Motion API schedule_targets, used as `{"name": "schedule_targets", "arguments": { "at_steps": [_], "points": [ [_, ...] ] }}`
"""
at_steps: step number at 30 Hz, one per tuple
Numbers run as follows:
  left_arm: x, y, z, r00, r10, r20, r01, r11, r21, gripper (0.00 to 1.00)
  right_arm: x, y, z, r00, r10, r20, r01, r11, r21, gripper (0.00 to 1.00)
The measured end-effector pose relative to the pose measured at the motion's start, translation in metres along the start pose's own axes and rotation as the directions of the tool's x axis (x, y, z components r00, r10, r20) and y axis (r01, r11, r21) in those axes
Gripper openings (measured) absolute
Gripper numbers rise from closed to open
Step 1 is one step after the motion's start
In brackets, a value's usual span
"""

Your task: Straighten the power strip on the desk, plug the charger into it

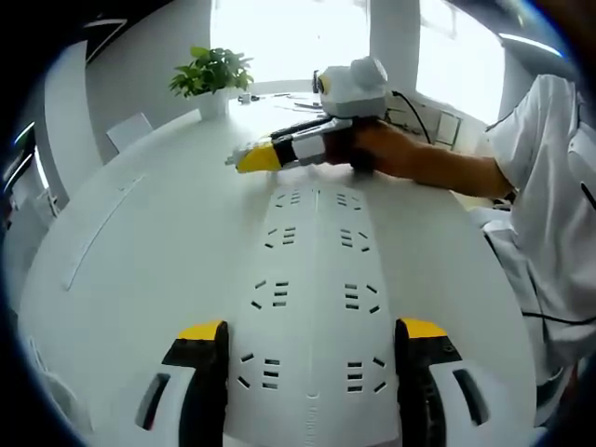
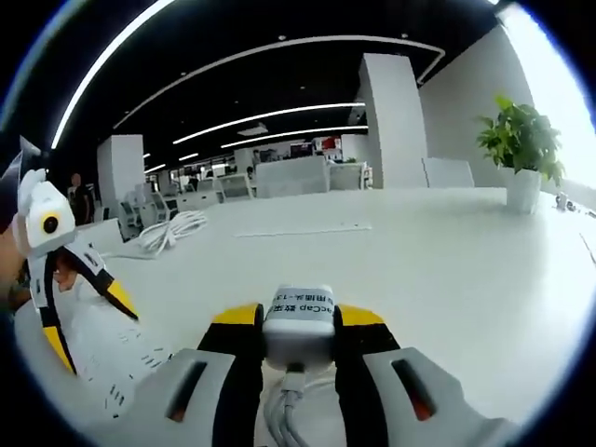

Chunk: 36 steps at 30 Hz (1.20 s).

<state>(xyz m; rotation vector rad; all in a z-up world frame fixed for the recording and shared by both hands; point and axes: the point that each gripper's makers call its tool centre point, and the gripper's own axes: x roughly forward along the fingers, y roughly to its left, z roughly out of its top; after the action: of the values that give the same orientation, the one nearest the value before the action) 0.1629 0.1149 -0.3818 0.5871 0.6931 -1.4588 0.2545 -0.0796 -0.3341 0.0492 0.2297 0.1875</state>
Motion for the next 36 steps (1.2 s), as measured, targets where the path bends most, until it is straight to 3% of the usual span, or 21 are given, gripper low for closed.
{"name": "schedule_targets", "arguments": {
  "at_steps": [3, 10, 14, 18, 25, 33, 36],
  "points": [
    [0.000, 0.000, 0.000, 1.000, 0.001, 0.001, -0.001, 1.000, 0.000, 0.74, -0.014, -0.003, 0.009, 1.000, 0.004, 0.017, -0.004, 1.000, 0.007, 0.28],
    [0.000, 0.000, 0.000, 1.000, 0.000, 0.006, 0.000, 1.000, 0.000, 0.74, -0.043, 0.001, 0.011, 0.998, 0.060, -0.025, -0.059, 0.998, 0.019, 0.28],
    [0.000, 0.000, 0.000, 1.000, 0.002, 0.004, -0.002, 1.000, 0.000, 0.74, -0.055, 0.015, 0.017, 0.989, 0.139, -0.052, -0.136, 0.989, 0.063, 0.28],
    [0.000, 0.000, 0.000, 1.000, 0.004, 0.001, -0.004, 1.000, 0.001, 0.74, -0.067, 0.030, 0.028, 0.969, 0.230, -0.089, -0.218, 0.968, 0.127, 0.28],
    [0.001, 0.000, 0.000, 1.000, 0.012, 0.010, -0.012, 1.000, 0.004, 0.74, -0.082, 0.049, 0.045, 0.921, 0.345, -0.183, -0.312, 0.932, 0.186, 0.28],
    [0.000, -0.001, 0.001, 0.999, 0.014, 0.038, -0.014, 1.000, 0.001, 0.74, -0.096, 0.070, 0.043, 0.830, 0.444, -0.337, -0.366, 0.890, 0.272, 0.29],
    [0.000, -0.001, 0.001, 0.999, 0.014, 0.040, -0.014, 1.000, 0.001, 0.75, -0.098, 0.079, 0.037, 0.786, 0.480, -0.390, -0.364, 0.869, 0.336, 0.29]
  ]
}}
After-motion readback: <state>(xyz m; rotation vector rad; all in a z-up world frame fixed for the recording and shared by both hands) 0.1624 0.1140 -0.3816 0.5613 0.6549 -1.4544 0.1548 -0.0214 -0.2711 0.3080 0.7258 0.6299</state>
